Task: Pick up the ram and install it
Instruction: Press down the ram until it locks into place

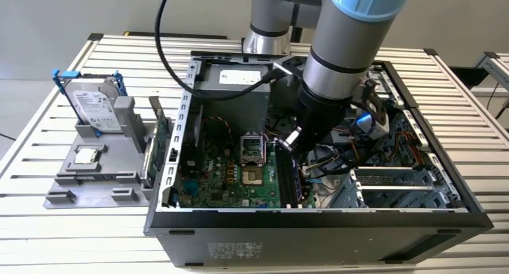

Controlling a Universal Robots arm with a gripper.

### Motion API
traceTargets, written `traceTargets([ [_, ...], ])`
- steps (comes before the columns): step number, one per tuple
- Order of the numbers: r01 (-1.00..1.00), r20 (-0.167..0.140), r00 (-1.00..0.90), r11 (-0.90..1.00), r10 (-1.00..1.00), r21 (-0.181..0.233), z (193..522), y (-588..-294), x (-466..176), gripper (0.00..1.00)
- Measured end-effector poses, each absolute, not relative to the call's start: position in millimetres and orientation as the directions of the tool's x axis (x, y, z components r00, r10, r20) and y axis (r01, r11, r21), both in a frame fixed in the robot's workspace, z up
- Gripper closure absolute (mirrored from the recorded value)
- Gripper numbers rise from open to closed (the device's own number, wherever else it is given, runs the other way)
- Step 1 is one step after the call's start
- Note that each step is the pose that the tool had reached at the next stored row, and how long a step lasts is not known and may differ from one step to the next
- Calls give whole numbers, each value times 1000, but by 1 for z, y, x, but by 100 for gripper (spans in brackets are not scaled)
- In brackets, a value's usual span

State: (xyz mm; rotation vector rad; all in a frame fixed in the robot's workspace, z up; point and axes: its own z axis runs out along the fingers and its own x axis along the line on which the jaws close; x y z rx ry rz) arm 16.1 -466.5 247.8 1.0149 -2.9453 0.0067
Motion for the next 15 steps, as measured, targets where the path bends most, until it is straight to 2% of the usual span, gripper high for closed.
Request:
traceTargets([
  [15,-719,28,-694,695,-719,6,248,-466,16,100],
])
